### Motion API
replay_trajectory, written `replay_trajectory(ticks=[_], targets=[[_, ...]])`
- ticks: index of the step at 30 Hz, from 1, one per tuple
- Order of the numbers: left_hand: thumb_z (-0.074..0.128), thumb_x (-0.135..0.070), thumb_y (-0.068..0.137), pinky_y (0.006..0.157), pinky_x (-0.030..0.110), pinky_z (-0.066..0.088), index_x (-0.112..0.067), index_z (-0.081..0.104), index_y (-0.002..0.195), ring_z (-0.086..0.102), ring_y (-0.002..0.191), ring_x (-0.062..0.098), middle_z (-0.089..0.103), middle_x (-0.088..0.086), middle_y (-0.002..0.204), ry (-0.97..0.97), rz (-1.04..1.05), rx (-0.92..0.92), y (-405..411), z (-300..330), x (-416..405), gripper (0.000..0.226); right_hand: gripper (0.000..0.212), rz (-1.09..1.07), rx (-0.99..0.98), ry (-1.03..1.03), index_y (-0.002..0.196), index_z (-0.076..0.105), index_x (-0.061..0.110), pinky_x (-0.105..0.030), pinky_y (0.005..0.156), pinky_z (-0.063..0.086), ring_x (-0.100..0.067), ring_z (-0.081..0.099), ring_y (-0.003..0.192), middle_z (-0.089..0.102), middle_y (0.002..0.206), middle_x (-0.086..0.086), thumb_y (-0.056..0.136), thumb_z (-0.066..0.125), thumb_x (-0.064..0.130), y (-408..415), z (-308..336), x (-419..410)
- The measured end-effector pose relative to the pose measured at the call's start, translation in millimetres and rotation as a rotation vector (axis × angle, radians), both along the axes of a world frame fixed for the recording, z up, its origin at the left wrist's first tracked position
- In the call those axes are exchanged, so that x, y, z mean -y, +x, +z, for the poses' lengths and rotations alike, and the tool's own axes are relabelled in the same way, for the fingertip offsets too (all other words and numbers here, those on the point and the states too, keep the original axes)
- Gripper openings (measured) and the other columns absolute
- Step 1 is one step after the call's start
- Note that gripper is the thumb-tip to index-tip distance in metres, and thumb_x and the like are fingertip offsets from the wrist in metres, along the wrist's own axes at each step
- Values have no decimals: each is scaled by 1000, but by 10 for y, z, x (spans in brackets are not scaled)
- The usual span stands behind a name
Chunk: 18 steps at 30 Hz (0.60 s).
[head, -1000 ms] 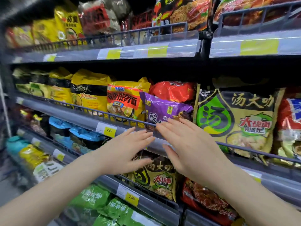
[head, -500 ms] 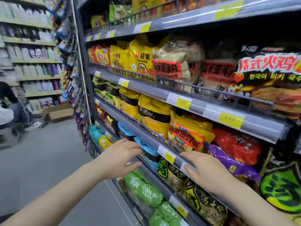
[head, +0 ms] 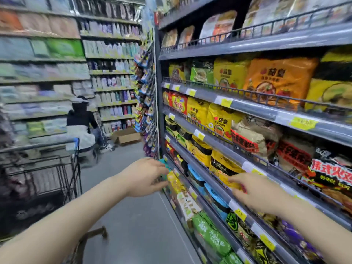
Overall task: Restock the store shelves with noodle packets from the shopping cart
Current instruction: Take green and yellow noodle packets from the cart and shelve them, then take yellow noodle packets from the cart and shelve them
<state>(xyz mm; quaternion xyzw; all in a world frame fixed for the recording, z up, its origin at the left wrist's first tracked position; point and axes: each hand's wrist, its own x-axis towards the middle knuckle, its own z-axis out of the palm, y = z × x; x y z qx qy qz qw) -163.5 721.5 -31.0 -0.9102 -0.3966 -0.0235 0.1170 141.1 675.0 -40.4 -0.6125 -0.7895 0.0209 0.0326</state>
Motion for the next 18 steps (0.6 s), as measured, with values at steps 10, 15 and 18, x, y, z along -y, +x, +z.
replay_trajectory(ticks=[10, 15, 18], targets=[[16, -61, 77, 95, 28, 41, -19, 61, 118, 58, 110, 21, 63, -1, 120, 79, 210, 37, -820, 416, 1195, 74, 39, 172, -60, 1, 134, 50, 25, -36, 98, 47, -15, 53, 121, 54, 137, 6, 96, 47, 35, -703, 532, 410], [40, -49, 93, 101, 28, 35, -22, 55, 127, 52, 118, 15, 55, -5, 130, 45, 369, -9, -1077, 400, 1919, 45, 38, 268, -64, -9, 131, 53, 30, -41, 101, 44, -16, 51, 124, 56, 135, 6, 94, 47, 38, -992, 529, 781], [42, -47, 93, 99, 28, 37, -22, 55, 127, 53, 115, 15, 56, -6, 127, 39, 452, 0, -1238, 422, 2320, 44, 35, 333, -78, -9, 126, 57, 30, -41, 98, 46, -17, 54, 120, 59, 131, 5, 92, 49, 37, -1202, 568, 967]])
